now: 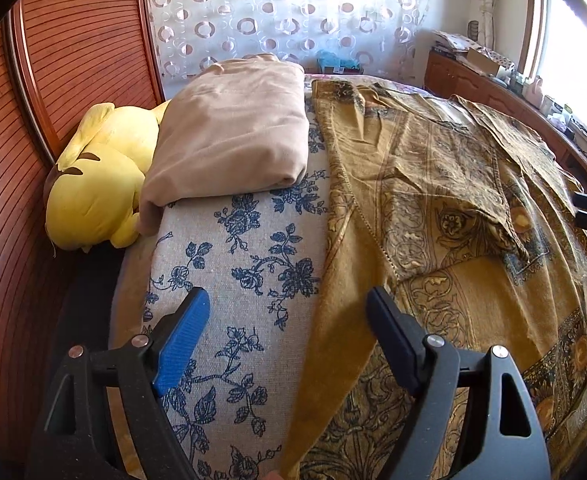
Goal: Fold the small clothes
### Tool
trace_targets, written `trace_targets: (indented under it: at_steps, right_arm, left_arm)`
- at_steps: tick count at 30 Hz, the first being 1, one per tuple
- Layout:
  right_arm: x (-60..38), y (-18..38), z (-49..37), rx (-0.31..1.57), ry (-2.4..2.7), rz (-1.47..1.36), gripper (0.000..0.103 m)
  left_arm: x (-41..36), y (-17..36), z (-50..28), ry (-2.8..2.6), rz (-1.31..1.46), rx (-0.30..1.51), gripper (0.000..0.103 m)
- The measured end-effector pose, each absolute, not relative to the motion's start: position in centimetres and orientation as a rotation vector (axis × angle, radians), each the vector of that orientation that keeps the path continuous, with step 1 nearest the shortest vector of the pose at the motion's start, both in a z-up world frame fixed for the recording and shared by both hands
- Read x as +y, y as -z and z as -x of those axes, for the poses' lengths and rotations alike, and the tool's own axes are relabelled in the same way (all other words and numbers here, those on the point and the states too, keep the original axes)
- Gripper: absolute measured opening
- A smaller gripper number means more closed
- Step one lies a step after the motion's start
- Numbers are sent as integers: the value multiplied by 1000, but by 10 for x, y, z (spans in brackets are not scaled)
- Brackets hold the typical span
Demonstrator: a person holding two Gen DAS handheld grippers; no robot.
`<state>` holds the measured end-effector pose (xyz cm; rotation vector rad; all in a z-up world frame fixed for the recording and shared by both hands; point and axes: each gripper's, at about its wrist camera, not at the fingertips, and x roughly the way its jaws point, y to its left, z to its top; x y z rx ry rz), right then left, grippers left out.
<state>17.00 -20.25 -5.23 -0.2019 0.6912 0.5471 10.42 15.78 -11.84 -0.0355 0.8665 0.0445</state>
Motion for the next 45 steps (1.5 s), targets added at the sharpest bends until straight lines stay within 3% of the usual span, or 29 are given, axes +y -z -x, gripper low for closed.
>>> trace_targets:
  at_steps: [9,17,29,41,45]
  right_arm:
    - [-329,42,-147,697,-356,32,67]
    - [-380,32,-146,704,-252,-66,67]
    - [-412,32,-175,768,-231,-227,67]
    - [-431,43,-222,832,-222,-366,67]
    - [-433,46,-230,862,-231,-390,59]
  left_arm:
    - [118,82,-102,38,21,793,81]
    - [42,66,-133,176,-30,765,81]
    - [-74,97,-174,355,-134,850,81]
    - [-108,112,-186,375,-182,880,82]
    - [-110,112,-184,377,-188,880,83]
